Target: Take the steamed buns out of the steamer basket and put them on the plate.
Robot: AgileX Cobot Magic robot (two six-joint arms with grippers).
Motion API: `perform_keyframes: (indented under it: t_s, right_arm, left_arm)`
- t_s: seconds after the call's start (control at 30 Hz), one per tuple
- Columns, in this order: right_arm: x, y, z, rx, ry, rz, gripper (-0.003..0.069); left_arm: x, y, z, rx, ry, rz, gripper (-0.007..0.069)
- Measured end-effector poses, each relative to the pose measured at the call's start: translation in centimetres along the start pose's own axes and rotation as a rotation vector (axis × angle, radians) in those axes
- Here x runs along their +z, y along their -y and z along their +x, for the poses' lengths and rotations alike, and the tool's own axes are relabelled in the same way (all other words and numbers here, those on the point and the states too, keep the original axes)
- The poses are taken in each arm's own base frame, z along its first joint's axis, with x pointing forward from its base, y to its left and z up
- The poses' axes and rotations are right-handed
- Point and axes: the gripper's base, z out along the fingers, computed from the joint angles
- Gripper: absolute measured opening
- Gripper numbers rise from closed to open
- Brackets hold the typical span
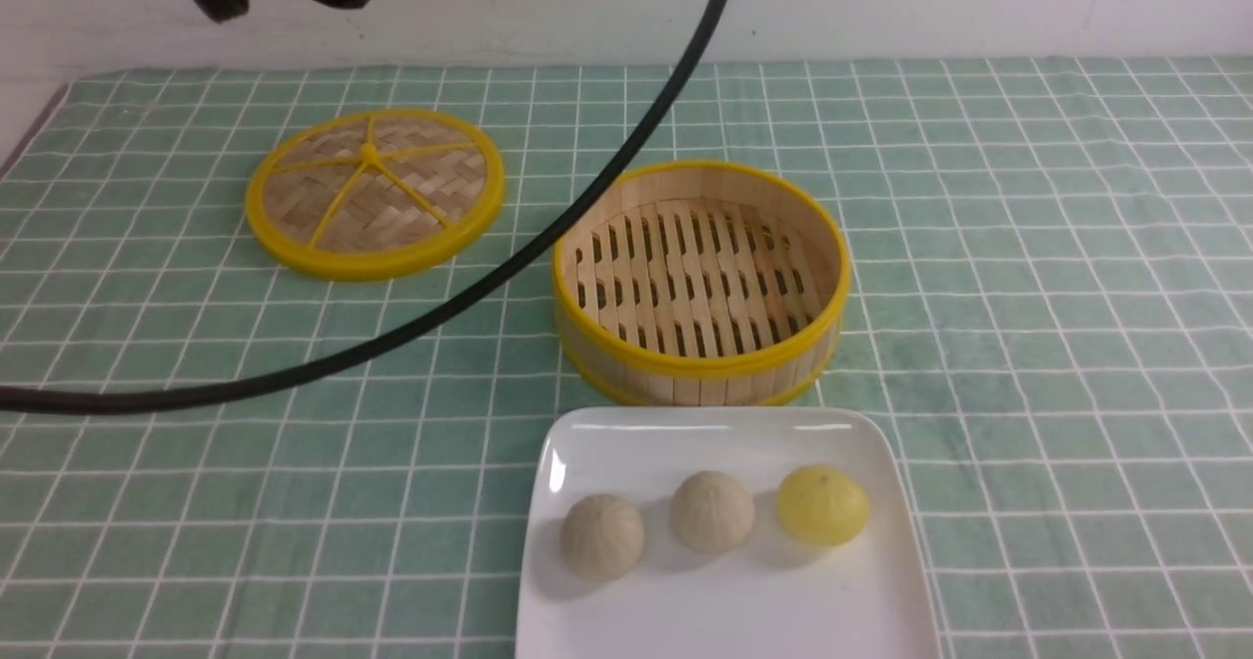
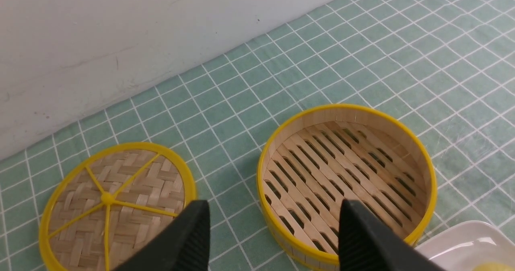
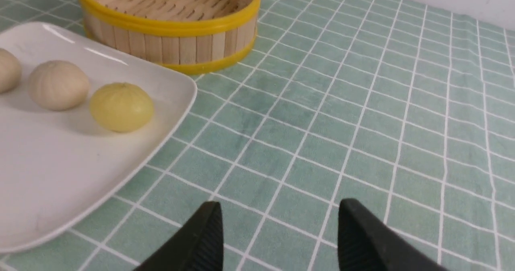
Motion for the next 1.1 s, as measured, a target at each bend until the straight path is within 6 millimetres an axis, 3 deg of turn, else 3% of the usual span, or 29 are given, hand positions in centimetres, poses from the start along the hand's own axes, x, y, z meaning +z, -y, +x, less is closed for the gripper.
perform_keyframes:
  t_s: [0.17,0.57,1.1]
  right_arm:
    - [0.7,-0.1,1.4,-0.023,-0.051,0.008,0.0349]
    - [0.8,-0.1,1.4,-0.027,-0.053,0.010,0.0232]
    - [0.8,-0.1,1.4,-0.027,-0.053,0.010,0.0232]
  left_arm:
    - [0.0,0.0,0.0,0.000,0.000,0.000,0.0441]
    - [0.0,0.2,-0.1,-0.026,0.014,0.022,0.0441]
    - [0.3,0.9,-0.1,-0.100,0.002,0.096,0.0441]
